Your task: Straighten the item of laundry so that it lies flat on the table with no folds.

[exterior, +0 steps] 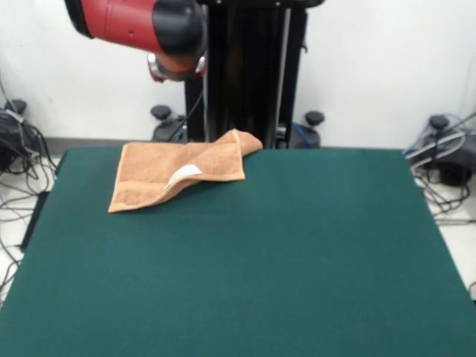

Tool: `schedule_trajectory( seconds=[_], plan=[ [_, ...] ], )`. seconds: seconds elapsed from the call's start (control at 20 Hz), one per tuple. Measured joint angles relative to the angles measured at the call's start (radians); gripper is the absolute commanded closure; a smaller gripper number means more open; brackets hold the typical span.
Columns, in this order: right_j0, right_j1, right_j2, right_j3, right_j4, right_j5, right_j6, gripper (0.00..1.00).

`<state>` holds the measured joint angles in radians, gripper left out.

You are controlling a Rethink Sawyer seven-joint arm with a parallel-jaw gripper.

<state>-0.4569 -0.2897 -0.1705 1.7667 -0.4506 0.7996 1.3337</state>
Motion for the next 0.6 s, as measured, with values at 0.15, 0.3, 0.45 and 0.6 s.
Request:
schedule_trajectory(
  seconds=[0.15, 0.3, 0.45, 0.6],
  plan=[
    [-0.022, 0.027, 0.0, 0.0, -0.005, -0.13, 0.0, 0.0],
    [-0.035, 0.039, 0.001, 0.0, -0.005, -0.211, 0.0, 0.0],
    [-0.059, 0.053, 0.0, 0.0, -0.005, -0.365, 0.0, 0.0],
    [-0.072, 0.058, 0.0, 0.0, -0.005, -0.412, 0.0, 0.0]
  ],
)
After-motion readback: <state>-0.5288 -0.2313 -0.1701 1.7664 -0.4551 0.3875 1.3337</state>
